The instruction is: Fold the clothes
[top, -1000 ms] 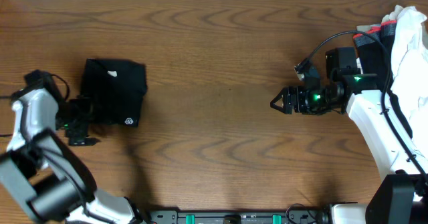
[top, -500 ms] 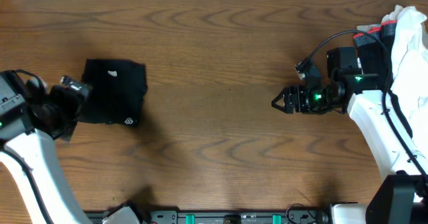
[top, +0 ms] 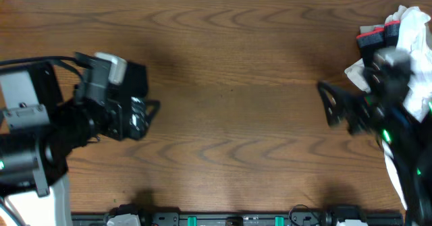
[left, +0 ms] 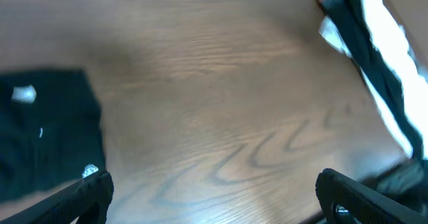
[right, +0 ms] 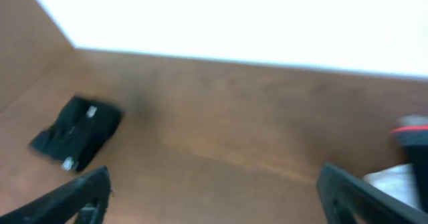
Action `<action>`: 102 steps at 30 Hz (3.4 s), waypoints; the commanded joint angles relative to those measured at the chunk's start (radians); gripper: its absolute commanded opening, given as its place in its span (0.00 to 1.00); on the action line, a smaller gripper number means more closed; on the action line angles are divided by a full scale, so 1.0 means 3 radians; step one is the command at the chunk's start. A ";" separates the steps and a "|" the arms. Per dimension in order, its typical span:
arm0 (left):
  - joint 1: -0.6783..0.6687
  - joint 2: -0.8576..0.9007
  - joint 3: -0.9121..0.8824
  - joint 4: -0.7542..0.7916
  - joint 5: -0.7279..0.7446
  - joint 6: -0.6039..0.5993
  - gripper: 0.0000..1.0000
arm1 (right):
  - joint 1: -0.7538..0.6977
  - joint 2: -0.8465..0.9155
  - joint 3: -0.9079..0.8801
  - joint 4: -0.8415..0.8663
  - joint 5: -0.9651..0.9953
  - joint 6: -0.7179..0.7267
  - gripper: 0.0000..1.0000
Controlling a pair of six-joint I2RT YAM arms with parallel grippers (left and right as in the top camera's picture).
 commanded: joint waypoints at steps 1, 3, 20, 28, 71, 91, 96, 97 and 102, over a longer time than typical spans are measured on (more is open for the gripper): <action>-0.0273 -0.0055 0.0043 -0.0027 -0.0169 0.0329 0.98 | -0.0031 -0.0448 0.0003 -0.0034 0.0516 -0.0004 0.99; -0.0329 -0.0069 0.0042 -0.0062 -0.0182 0.0331 0.98 | -0.0031 -0.0716 0.0003 -0.0041 0.0571 -0.0005 0.99; -0.0332 -0.0053 0.0042 -0.0300 -0.0192 0.0329 0.98 | -0.0031 -0.1537 0.0003 -0.0595 0.0231 -0.0004 0.99; -0.0332 -0.0048 0.0042 -0.0301 -0.0192 0.0329 0.98 | -0.0031 -0.1537 0.0003 -0.0851 0.0277 -0.0043 0.99; -0.0332 -0.0048 0.0042 -0.0301 -0.0192 0.0329 0.98 | -0.0235 -0.2815 -0.3857 0.0490 0.0412 0.0025 0.99; -0.0332 -0.0048 0.0042 -0.0300 -0.0192 0.0331 0.98 | -0.0237 -0.2815 -0.3857 0.0518 0.0413 0.0023 0.99; -0.0332 -0.0048 0.0042 -0.0300 -0.0192 0.0329 0.98 | -0.0237 -0.2815 -0.3857 0.0518 0.0415 0.0023 0.99; -0.0332 -0.0048 0.0042 -0.0301 -0.0192 0.0329 0.98 | -0.0235 -0.2815 -0.3857 0.0518 0.0415 0.0023 0.99; -0.0427 -0.0154 0.0037 -0.0276 -0.0369 0.0327 0.98 | -0.0237 -0.2815 -0.3857 0.0518 0.0413 0.0023 0.99</action>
